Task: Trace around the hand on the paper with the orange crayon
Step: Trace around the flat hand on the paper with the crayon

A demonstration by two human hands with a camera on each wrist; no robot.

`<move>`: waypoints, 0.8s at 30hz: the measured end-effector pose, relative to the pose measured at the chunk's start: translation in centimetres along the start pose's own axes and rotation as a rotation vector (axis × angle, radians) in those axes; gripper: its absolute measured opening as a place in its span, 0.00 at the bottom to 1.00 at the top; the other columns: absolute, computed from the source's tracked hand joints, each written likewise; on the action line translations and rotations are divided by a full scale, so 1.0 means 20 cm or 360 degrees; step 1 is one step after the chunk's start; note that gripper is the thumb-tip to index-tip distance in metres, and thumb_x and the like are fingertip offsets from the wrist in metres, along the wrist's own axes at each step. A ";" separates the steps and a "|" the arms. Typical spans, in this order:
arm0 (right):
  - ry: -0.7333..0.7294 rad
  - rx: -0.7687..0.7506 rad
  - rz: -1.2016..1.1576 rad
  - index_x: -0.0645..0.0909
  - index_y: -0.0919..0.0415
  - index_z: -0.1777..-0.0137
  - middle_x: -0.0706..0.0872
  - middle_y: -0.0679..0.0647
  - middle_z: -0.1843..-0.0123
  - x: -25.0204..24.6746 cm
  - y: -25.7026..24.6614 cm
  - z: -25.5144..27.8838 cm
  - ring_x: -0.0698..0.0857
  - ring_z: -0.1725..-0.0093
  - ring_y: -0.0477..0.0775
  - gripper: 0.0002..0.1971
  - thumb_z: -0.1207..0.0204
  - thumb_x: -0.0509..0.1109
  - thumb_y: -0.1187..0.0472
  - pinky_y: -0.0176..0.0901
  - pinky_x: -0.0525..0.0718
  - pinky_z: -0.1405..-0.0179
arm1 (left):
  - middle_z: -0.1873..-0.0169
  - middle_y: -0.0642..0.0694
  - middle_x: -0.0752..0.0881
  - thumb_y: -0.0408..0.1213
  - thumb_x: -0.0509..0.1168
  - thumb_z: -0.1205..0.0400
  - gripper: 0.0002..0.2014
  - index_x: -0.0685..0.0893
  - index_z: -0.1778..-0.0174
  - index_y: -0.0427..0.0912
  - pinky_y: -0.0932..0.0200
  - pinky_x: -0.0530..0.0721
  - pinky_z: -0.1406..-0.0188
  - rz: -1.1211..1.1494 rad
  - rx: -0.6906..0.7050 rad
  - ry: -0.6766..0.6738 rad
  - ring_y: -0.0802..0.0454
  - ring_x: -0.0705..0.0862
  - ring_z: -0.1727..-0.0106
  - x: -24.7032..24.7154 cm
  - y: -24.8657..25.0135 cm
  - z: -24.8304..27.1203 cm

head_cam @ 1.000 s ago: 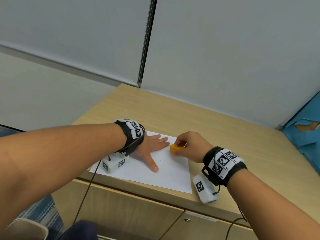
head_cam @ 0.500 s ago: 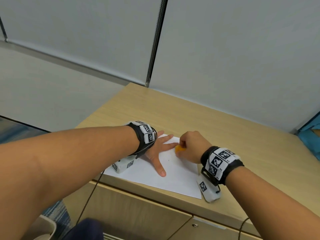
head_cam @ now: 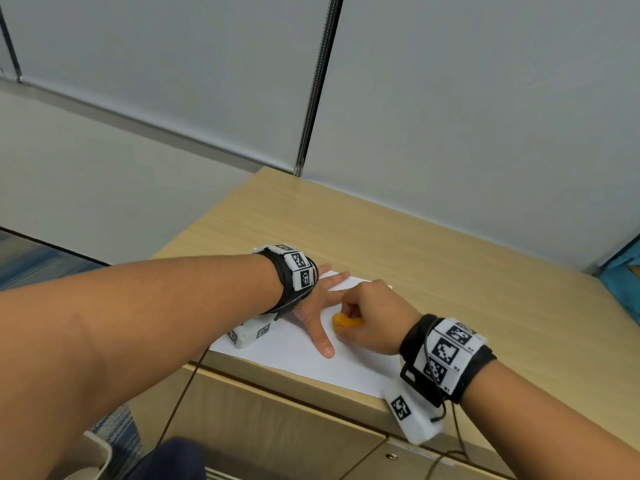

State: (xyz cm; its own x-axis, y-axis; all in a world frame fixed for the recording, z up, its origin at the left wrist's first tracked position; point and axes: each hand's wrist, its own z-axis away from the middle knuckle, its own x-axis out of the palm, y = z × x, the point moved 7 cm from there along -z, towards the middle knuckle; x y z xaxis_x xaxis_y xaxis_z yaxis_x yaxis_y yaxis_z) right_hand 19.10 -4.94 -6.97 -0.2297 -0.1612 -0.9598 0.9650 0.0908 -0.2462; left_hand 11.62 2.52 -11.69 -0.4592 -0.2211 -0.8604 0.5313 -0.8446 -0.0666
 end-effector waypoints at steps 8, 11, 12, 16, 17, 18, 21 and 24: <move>0.0077 0.0121 0.0046 0.83 0.64 0.65 0.87 0.58 0.67 -0.06 0.08 -0.03 0.85 0.66 0.60 0.10 0.28 0.71 0.56 0.50 0.82 0.68 | 0.18 0.54 0.24 0.79 0.67 0.39 0.64 0.27 0.21 0.69 0.21 0.40 0.25 0.0025 0.0000 -0.0010 0.39 0.27 0.17 0.00 0.00 0.01; -0.0003 0.0039 0.0018 0.84 0.64 0.63 0.88 0.60 0.65 -0.02 0.02 -0.01 0.84 0.67 0.57 0.11 0.28 0.74 0.55 0.52 0.83 0.66 | 0.18 0.54 0.24 0.81 0.66 0.40 0.64 0.28 0.21 0.69 0.20 0.41 0.24 0.0016 0.0013 -0.0008 0.40 0.26 0.17 0.00 0.00 0.01; 0.0032 0.0071 -0.0002 0.84 0.63 0.63 0.88 0.59 0.65 -0.04 0.05 -0.02 0.82 0.68 0.55 0.11 0.28 0.75 0.55 0.50 0.82 0.67 | 0.18 0.54 0.24 0.81 0.66 0.40 0.64 0.27 0.21 0.70 0.20 0.41 0.24 0.0019 0.0026 -0.0004 0.40 0.26 0.17 0.00 0.00 0.01; 0.0152 0.0187 0.0028 0.81 0.55 0.60 0.86 0.52 0.61 -0.14 0.21 -0.01 0.82 0.62 0.54 0.07 0.24 0.72 0.53 0.45 0.80 0.63 | 0.18 0.54 0.25 0.80 0.66 0.40 0.64 0.25 0.22 0.70 0.19 0.35 0.26 -0.0114 0.0126 0.0037 0.40 0.27 0.17 -0.01 0.01 0.02; 0.0127 0.0203 0.0057 0.82 0.56 0.56 0.87 0.52 0.58 -0.14 0.23 0.01 0.84 0.59 0.55 0.06 0.23 0.72 0.54 0.48 0.83 0.58 | 0.18 0.55 0.25 0.82 0.65 0.42 0.65 0.24 0.22 0.70 0.19 0.32 0.27 -0.0182 0.0136 0.0064 0.41 0.27 0.17 -0.02 0.00 0.03; 0.0104 0.0221 0.0068 0.83 0.57 0.53 0.88 0.53 0.54 -0.13 0.24 0.04 0.85 0.56 0.56 0.07 0.23 0.72 0.54 0.50 0.85 0.54 | 0.18 0.56 0.25 0.83 0.64 0.44 0.66 0.24 0.23 0.70 0.18 0.31 0.29 -0.0241 0.0125 0.0100 0.42 0.26 0.17 -0.04 0.00 0.04; 0.0114 0.0230 0.0104 0.83 0.57 0.52 0.88 0.53 0.52 -0.08 0.23 0.12 0.86 0.53 0.57 0.08 0.23 0.71 0.53 0.53 0.87 0.51 | 0.18 0.55 0.24 0.81 0.68 0.45 0.68 0.28 0.20 0.68 0.18 0.32 0.28 -0.0369 0.0051 0.0136 0.42 0.26 0.18 -0.09 -0.01 0.07; 0.0115 0.0162 0.0129 0.83 0.55 0.53 0.86 0.50 0.55 -0.05 0.17 0.20 0.83 0.58 0.53 0.07 0.23 0.71 0.52 0.46 0.84 0.57 | 0.15 0.49 0.32 0.70 0.72 0.33 0.62 0.36 0.15 0.60 0.28 0.43 0.20 -0.0304 0.0001 -0.0087 0.41 0.39 0.14 -0.14 -0.01 0.12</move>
State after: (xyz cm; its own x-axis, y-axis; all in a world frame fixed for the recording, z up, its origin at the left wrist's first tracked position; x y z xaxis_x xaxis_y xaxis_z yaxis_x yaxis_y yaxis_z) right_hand 23.10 -8.32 -6.31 -0.1554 -0.0862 -0.9841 0.9878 -0.0002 -0.1560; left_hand 11.04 2.05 -8.12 -0.5894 -0.0831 -0.8035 0.4306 -0.8739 -0.2254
